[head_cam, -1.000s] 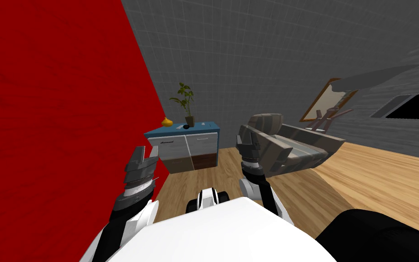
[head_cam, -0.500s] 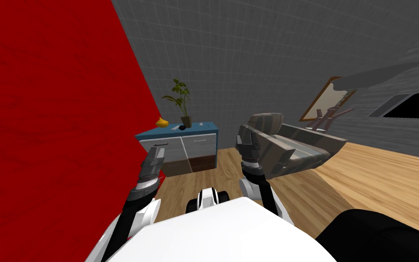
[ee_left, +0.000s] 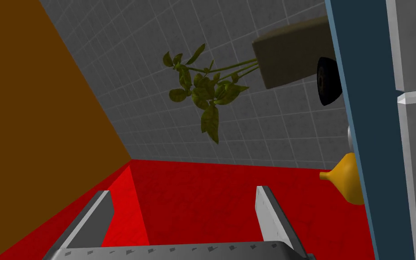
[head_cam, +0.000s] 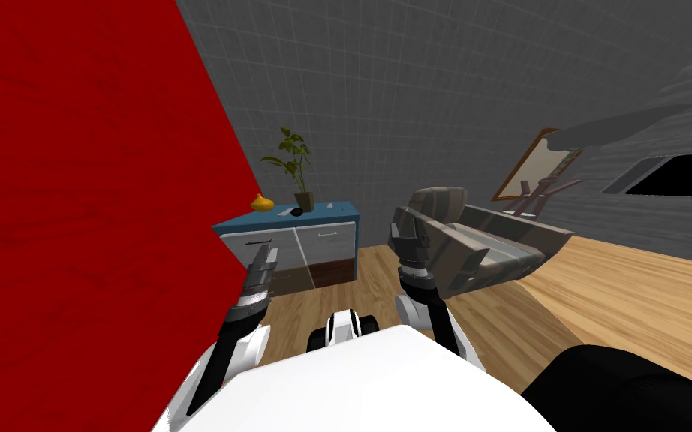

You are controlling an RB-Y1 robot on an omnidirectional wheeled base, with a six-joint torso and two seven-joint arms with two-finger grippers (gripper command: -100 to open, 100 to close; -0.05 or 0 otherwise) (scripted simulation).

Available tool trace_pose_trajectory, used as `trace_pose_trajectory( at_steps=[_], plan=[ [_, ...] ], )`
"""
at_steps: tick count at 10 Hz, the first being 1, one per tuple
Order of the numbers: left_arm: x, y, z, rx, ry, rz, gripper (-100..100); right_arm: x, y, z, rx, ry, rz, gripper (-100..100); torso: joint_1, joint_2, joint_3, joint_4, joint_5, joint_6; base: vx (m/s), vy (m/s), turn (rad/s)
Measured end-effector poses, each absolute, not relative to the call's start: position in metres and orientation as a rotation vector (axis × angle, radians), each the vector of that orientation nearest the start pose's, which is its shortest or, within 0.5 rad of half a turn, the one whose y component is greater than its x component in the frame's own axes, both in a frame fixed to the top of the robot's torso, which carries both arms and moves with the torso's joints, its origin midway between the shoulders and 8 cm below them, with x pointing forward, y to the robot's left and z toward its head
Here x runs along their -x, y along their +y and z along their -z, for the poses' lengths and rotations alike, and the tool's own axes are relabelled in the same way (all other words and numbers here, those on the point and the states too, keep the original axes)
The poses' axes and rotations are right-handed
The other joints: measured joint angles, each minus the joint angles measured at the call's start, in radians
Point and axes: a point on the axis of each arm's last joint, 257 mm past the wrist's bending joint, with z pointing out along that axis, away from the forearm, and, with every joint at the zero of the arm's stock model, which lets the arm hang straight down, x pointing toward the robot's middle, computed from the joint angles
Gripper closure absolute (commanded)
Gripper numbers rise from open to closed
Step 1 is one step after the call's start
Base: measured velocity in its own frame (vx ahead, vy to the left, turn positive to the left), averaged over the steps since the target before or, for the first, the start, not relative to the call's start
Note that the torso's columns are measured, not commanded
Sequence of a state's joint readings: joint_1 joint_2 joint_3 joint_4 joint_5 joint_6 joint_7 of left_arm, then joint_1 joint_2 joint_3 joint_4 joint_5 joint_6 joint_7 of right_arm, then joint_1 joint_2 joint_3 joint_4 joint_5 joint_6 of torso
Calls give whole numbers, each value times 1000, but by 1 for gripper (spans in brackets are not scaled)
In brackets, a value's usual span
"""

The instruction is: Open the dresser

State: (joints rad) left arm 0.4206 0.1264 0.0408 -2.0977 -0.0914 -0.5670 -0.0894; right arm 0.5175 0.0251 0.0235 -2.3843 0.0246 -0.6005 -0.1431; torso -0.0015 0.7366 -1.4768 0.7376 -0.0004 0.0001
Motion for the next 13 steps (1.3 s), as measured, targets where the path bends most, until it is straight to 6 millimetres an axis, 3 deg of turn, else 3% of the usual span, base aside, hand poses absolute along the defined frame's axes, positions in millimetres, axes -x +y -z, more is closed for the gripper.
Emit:
trace_pose_trajectory(
  at_steps=[4, 13],
  plan=[
    [-399, 278, 54, 565, 879, 1109, -100, -302, -265, -81, -550, 443, -1477, 0, 1, 1, 1, 0, 0, 0, 89, -55, -26],
    [-433, 283, 138, 686, 1042, 1042, -100, -302, -265, -81, -550, 443, -1477, 0, 2, 1, 1, 0, 0, 0, 78, -41, -23]
  ],
)
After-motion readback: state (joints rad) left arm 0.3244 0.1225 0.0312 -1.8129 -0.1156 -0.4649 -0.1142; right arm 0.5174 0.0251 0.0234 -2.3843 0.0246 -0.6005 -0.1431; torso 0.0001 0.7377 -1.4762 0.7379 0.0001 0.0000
